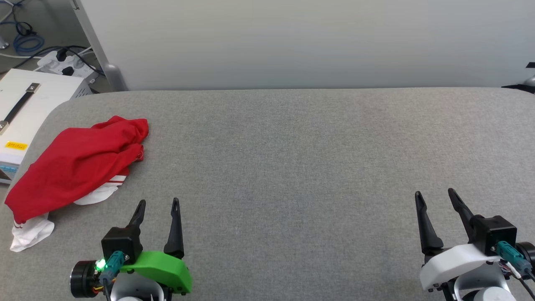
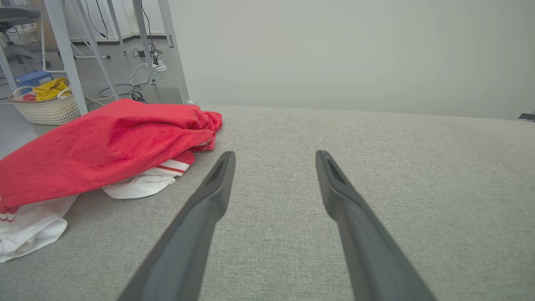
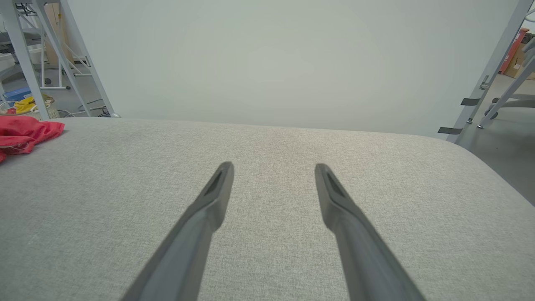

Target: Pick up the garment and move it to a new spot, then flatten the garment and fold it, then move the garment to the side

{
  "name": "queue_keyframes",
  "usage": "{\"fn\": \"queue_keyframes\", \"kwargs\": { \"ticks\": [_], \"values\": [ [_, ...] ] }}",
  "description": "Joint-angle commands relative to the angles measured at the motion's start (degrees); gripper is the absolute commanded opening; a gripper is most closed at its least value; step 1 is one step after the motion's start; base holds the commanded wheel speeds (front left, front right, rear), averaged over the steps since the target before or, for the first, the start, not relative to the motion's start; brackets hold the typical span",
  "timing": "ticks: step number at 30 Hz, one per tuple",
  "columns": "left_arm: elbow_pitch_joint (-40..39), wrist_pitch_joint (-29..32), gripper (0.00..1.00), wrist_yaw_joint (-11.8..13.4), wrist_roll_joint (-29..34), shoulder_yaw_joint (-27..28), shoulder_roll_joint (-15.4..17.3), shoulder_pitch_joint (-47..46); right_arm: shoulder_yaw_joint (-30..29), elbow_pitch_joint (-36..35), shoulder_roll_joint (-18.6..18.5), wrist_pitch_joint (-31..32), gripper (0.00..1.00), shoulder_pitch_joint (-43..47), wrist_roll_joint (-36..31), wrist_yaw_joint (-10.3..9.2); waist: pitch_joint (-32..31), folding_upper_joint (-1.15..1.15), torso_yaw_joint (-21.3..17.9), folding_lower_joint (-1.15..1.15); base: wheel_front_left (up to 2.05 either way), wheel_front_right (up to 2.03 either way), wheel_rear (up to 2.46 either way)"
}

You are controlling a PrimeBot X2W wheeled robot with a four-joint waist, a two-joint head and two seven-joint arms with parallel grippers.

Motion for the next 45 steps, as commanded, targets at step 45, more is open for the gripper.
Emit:
{"fn": "queue_keyframes", "kwargs": {
  "ticks": [45],
  "values": [
    [5.77, -5.86, 1.00, -1.66, -3.61, -0.70, -0.26, -3.07, 1.42, 5.86, -0.11, -5.83, 1.00, -1.52, -0.30, -0.04, 0.84, 0.00, 10.16, 0.00, 0.00, 0.00, 0.00]
  ]
}}
